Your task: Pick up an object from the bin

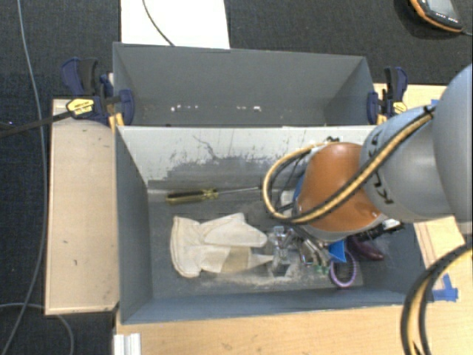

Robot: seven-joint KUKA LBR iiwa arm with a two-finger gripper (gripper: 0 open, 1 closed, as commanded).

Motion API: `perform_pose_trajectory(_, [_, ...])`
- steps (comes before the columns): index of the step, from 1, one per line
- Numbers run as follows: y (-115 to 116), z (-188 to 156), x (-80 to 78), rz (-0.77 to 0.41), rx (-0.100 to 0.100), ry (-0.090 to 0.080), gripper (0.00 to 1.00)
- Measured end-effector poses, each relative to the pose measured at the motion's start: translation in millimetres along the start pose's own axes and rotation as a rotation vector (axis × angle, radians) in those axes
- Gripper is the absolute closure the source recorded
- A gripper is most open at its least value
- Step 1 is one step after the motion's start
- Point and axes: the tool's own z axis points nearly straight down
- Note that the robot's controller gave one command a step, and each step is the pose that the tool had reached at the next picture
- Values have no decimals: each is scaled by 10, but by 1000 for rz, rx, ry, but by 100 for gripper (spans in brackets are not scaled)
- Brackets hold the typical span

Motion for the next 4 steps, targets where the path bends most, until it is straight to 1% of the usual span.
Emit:
perform_pose_trajectory(1, [-19,-70,130,34,0,6,100])
perform_pose_trajectory(2, [-58,-33,92,9,1,3,100])
perform_pose_trajectory(3, [73,-233,113,17,-1,3,100])
perform_pose_trajectory(4, [-10,-83,163,-6,1,5,100])
